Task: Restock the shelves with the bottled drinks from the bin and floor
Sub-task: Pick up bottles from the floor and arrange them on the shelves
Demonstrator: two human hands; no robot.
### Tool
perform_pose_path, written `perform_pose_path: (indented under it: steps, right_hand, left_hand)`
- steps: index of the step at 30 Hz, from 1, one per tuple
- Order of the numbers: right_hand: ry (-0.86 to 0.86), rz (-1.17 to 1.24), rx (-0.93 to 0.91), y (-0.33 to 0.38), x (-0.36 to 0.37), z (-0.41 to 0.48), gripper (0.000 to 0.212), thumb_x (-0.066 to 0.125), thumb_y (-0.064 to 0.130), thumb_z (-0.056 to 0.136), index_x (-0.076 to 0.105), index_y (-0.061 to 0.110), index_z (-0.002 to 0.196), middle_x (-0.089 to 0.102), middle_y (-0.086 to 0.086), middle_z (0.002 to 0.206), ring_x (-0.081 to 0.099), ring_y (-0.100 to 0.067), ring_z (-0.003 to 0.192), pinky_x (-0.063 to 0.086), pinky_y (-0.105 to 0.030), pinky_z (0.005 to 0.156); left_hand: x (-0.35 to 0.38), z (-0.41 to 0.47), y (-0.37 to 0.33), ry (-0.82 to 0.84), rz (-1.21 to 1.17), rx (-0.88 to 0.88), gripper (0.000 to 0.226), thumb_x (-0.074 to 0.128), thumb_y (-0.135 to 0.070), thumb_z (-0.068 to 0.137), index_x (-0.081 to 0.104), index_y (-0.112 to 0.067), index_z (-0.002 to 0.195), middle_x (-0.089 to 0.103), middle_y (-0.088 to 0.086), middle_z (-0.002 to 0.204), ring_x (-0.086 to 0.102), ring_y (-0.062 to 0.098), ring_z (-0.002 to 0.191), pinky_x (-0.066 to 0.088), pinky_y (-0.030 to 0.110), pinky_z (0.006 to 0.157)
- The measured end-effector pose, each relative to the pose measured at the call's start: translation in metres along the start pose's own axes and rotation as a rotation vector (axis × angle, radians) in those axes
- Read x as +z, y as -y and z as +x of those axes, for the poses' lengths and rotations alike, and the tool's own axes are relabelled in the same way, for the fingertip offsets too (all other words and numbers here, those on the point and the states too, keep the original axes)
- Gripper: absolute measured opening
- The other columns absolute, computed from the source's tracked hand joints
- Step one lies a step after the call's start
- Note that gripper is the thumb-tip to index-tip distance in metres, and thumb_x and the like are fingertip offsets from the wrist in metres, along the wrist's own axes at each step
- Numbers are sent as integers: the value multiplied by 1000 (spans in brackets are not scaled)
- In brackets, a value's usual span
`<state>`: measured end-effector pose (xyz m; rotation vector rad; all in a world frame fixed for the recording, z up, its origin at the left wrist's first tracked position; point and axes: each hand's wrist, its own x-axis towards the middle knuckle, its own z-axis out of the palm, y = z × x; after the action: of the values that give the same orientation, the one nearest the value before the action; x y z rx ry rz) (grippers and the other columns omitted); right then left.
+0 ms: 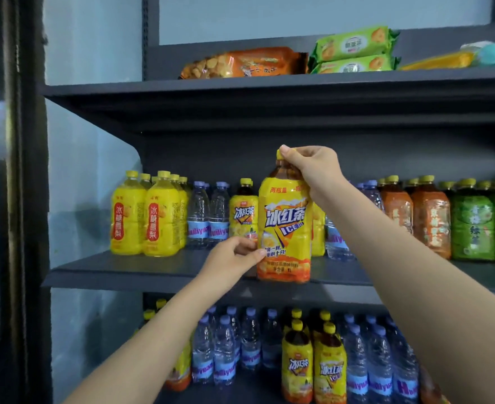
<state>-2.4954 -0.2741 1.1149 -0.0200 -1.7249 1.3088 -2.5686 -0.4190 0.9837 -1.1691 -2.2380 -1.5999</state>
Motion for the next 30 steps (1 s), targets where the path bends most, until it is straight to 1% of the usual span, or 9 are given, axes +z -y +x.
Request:
perform_pose_path:
  steps: [3,8,10,13,15,20,23,27,30]
  right_hand:
    - [-24,-39,-24,-10,30,21,17,73,34,80,67,18,76,72,-7,78,71,-22,74,59,-37,75]
    - [-52,-97,-28,-36,65,49,22,72,36,81,68,15,87,72,-7,85,70,-21,80,58,-35,76]
    - [-59,-106,-11,-50,74,61,24,72,36,80,68,15,88,71,-5,87,69,-20,83,58,-35,77]
    - [-80,-99,43,-68,85,78,42,73,39,78,67,8,106,70,-7,95,68,-21,87,58,-37,80]
    - [-88,-79,70,-77,89,88,47,74,38,78,64,7,111,70,-7,97,67,-20,87,58,-36,78]
    - [-75,3,130,-111,97,103,43,75,33,78,62,4,107,70,-9,96,68,-24,90,57,-39,82]
    - [-86,-21,114,-130,102,106,46,72,35,80,62,3,113,69,-9,104,67,-20,93,56,-36,86]
    - [-67,-109,37,-137,103,105,47,71,36,81,62,5,115,69,-4,104,66,-17,96,54,-36,90]
    - [-44,-173,41,-140,98,95,43,69,36,83,61,9,115,66,0,104,64,-15,98,54,-30,86]
  left_hand:
    - [-14,27,21,-2,-14,2,24,65,-33,85,60,-18,103,58,-12,92,56,8,90,50,32,88]
    - [-26,64,54,-2,0,-1,29,64,-30,86,59,-13,110,58,-7,100,54,7,91,43,22,81]
    - [-28,78,66,7,-4,-16,29,65,-29,86,60,-12,109,60,-5,100,56,9,92,46,25,83]
    - [-29,100,80,18,6,-33,29,67,-27,85,63,-9,107,62,-1,98,59,15,95,48,27,83]
    - [-28,114,87,17,9,-34,29,68,-26,84,64,-6,105,63,1,96,60,17,94,47,27,81]
    - [-24,137,112,40,69,-79,32,70,-27,81,64,-7,105,65,4,97,59,15,88,50,33,83]
    - [-20,142,123,63,103,-103,32,70,-31,82,65,-8,104,68,8,100,61,17,86,51,34,83]
    - [-19,141,125,59,161,-81,35,67,-32,84,64,-7,108,67,8,102,64,20,94,52,34,84]
    - [-19,138,124,63,210,-53,36,65,-31,85,62,-8,113,67,6,106,61,15,93,49,26,80]
